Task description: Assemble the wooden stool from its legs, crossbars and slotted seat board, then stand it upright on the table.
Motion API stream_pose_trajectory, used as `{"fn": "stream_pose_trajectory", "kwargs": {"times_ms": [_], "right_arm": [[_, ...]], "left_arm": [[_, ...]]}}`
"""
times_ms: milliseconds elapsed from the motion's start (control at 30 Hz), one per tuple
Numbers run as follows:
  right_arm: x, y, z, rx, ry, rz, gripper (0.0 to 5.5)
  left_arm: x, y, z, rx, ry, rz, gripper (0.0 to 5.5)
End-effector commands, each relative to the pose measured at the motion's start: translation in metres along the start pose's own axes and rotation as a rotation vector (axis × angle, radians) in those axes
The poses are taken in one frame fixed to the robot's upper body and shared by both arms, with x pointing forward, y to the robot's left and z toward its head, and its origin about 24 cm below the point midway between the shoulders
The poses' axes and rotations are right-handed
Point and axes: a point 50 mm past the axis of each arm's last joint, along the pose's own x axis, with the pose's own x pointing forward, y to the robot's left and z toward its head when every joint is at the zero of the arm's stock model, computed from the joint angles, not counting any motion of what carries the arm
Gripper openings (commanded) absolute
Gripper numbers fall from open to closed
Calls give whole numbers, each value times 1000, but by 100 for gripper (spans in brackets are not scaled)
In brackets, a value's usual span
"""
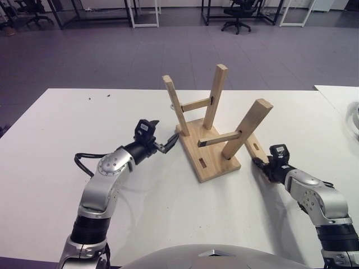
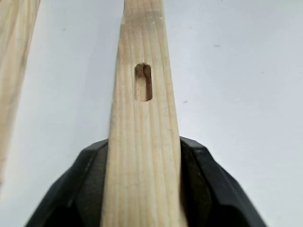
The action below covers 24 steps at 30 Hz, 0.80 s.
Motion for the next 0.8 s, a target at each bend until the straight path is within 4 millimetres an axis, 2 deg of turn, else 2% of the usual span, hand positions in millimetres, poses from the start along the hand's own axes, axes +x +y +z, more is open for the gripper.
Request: {"fn": "stream_pose_trajectory", "kwargs": {"times_ms": [33, 100, 133, 200, 267, 333, 433, 533, 633, 800], "right_arm": [[-20, -23, 108, -102, -522, -98, 207], [-45, -16, 163, -254, -769, -52, 207], [-58, -3, 183, -333, -863, 21, 207], [-77, 30, 206, -479, -986, 180, 207], [-94, 63, 218, -597, -1067, 345, 207], [-104, 83, 223, -657, -1101, 448, 207], [-108, 99, 221, -710, -1102, 545, 207], [-104, 109, 214, -759, -1076, 577, 207], [-102, 112, 211, -759, -1069, 588, 207], [-100, 116, 210, -744, -1078, 609, 207]], "left_arm": [[14, -9, 67, -159, -289, -91, 458], [25, -10, 94, -254, -381, -139, 458], [31, -11, 109, -320, -434, -180, 458], [41, -12, 137, -444, -520, -274, 458], [49, -14, 167, -554, -598, -388, 458], [50, -18, 190, -612, -651, -483, 458], [48, -23, 202, -621, -652, -551, 458], [48, -26, 202, -614, -632, -559, 433], [49, -23, 199, -602, -619, -538, 362], [48, -24, 190, -579, -600, -514, 279]]}}
